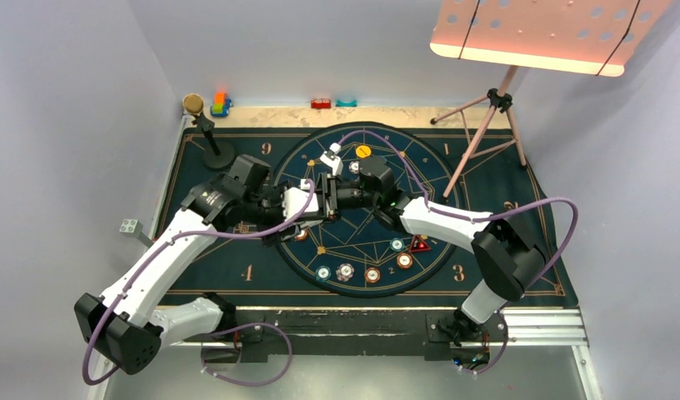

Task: Distribute texas hold em gaming equipment

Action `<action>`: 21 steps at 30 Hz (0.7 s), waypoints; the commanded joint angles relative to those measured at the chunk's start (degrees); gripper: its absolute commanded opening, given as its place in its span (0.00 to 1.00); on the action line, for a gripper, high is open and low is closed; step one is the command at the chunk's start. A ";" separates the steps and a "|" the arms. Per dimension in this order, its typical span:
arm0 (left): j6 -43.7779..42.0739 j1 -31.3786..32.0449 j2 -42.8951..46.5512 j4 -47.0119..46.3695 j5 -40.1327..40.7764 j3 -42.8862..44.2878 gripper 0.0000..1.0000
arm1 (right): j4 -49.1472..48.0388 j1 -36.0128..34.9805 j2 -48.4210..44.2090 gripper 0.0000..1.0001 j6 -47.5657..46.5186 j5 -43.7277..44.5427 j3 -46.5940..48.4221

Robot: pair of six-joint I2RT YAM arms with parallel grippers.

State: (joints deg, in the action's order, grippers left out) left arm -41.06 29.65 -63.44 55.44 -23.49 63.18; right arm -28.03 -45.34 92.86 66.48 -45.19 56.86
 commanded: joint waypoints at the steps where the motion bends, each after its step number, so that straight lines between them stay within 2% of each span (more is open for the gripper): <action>1: 0.92 -0.19 -0.71 0.41 -2.43 4.21 0.71 | -3.98 -0.10 -1.62 0.28 0.73 -1.78 1.43; 5: 2.30 -0.18 0.00 0.56 -2.85 4.10 0.53 | -3.56 -0.10 -1.39 0.28 0.93 -1.29 1.59; 10: 3.18 -0.12 0.63 1.38 -3.55 4.21 0.42 | -2.72 -0.10 -1.32 0.30 0.88 -0.66 1.81; 14: 4.03 -0.14 0.85 3.26 -4.22 4.94 0.37 | 0.55 -0.08 -1.87 0.44 -0.72 -0.57 2.29; 18: 4.70 -0.17 1.72 5.28 -4.98 5.55 0.26 | 7.28 1.48 -4.01 0.60 -5.13 0.69 2.64; 21: 4.76 -0.12 2.27 6.29 -5.08 5.23 0.18 | 11.55 3.12 -5.92 0.66 -7.84 1.62 3.00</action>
State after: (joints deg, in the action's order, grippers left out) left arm -37.34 29.61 -63.22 60.47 -25.56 65.89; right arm -22.13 -44.29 91.70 63.81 -44.99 57.12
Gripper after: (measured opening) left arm 0.720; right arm 0.633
